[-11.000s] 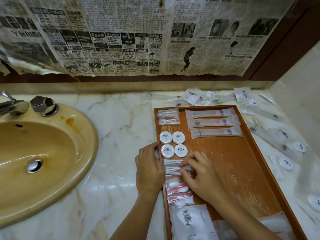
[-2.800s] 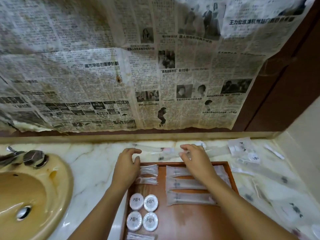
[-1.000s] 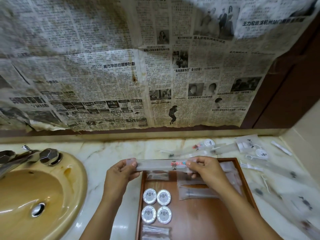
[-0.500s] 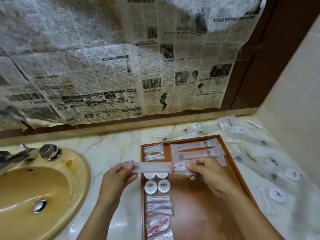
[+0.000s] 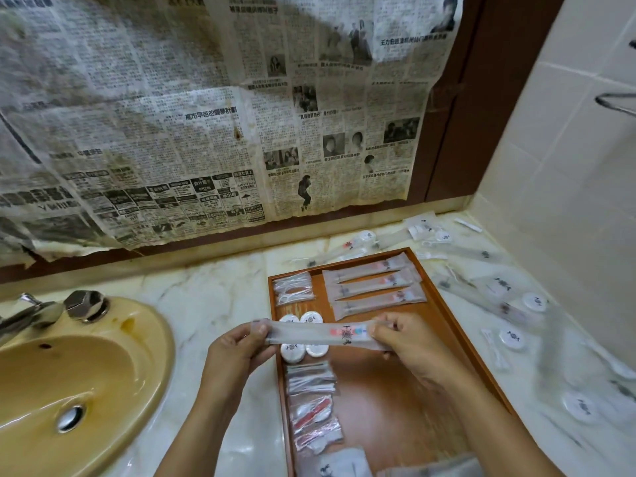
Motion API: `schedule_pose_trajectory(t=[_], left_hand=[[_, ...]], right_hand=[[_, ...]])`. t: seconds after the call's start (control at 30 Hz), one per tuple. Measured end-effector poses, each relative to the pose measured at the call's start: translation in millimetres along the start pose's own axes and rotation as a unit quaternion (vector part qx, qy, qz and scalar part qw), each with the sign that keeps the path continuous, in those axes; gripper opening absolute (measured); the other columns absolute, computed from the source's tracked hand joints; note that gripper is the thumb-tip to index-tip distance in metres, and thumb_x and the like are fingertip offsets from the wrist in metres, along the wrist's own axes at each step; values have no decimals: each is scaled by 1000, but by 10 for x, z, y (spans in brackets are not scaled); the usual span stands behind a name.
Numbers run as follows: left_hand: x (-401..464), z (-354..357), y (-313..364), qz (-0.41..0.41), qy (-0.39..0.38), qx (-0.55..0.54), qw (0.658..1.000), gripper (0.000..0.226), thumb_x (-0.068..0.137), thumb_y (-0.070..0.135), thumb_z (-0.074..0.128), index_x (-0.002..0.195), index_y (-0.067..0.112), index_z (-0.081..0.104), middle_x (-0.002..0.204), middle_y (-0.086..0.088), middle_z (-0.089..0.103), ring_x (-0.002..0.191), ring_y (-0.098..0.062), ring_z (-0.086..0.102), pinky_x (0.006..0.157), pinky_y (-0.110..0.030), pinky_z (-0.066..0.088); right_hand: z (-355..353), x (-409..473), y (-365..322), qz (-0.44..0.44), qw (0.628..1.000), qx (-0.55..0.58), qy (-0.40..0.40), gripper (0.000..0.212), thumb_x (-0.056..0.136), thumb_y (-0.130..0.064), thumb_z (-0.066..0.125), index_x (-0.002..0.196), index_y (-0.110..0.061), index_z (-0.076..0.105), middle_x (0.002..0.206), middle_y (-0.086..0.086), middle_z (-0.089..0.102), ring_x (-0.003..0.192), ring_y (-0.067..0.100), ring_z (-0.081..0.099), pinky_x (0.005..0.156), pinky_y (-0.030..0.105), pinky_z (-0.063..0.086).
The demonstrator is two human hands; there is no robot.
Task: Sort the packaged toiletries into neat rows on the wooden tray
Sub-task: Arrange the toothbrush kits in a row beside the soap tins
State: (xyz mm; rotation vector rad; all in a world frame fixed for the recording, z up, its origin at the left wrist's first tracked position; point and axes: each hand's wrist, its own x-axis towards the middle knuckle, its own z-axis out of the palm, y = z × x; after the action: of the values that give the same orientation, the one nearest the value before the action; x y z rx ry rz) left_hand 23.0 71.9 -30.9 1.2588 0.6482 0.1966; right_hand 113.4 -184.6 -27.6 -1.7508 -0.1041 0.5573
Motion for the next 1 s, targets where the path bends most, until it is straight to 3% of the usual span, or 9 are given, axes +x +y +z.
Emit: schedule_pose_trajectory(t=[0.13,0.3,0.5,1.0], left_hand=[[-54,26,-34,-1,-24,21,1000,16,94,13,62,96,6,76,96,-13,75,90,-18,72,73,-21,59],[-107,107,-46,-3,-38,29,999,16,93,13,63,99,5,75,97,-16,75,90,-22,73,72,-22,59],[-148,211,-50,-4,-43,32,999,18,93,15,63,102,5,74,95,-14,75,89,-22,73,73,-23,60],[-79,601,-148,-31,-22,41,998,17,92,17,65,100,6,75,94,-16,75,86,-27,73,71,-24,61]], right_hand=[[-40,-111,1,6,1000,-12,6,17,94,-15,61,83,-10,72,85,7,75,71,12,62,60,27,47],[-113,-209,53,8,999,-43,-1,17,95,-13,56,86,-9,70,90,14,73,68,12,58,57,24,44],[-247,-308,101,15,999,-30,2,15,94,-19,60,91,-12,73,91,1,75,74,10,62,58,22,46],[-646,-60,136,25,998,-53,-3,15,92,-24,65,82,-18,74,82,-1,73,64,4,58,57,19,44]])
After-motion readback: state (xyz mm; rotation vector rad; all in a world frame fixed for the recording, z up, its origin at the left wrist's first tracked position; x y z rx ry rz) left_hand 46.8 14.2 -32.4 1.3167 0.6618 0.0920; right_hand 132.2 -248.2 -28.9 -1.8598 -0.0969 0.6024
